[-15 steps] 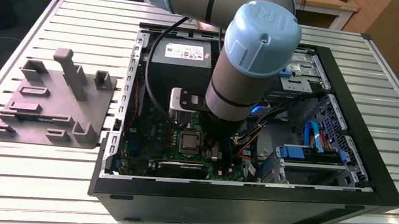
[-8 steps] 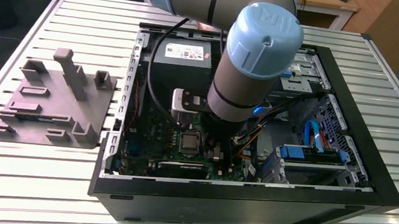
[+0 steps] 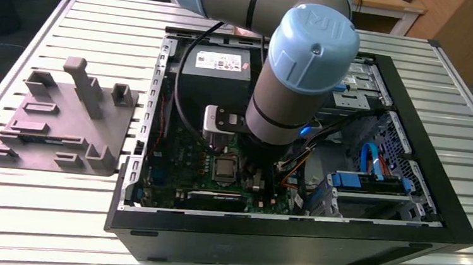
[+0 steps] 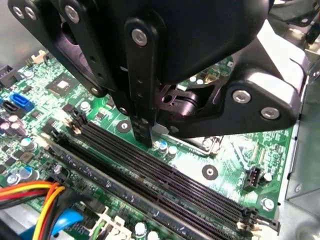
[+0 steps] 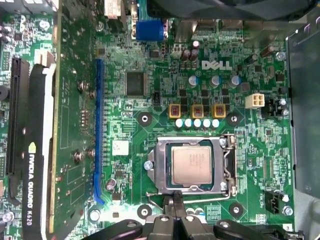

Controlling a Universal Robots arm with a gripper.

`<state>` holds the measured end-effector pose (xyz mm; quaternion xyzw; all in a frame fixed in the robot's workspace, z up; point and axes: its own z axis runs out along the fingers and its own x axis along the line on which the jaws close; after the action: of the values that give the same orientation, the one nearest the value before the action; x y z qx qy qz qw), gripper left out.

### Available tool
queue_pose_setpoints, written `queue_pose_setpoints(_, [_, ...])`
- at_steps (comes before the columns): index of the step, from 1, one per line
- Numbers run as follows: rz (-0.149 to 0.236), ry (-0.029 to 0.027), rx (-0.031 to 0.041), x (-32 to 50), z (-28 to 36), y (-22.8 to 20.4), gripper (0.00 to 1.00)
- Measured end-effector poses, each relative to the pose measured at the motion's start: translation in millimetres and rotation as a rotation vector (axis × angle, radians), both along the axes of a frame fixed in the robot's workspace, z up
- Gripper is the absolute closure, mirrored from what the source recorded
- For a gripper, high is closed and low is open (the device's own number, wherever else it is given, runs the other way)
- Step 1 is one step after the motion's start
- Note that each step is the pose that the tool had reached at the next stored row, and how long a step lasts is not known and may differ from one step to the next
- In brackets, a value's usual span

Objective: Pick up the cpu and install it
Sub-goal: 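Install the first cpu locking lever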

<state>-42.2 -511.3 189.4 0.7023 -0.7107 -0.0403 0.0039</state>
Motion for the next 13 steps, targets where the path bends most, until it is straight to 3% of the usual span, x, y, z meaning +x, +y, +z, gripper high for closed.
queue_pose_setpoints(3, [0.0, 0.0004, -0.0007, -0.3, 7.4, -0.1, 0.89])
queue_pose_setpoints(7, [0.0, 0.0005, -0.0009, -0.3, 22.8, -0.1, 0.89])
queue_pose_setpoints(13, [0.0, 0.0005, -0.0009, -0.3, 24.9, -0.1, 0.89])
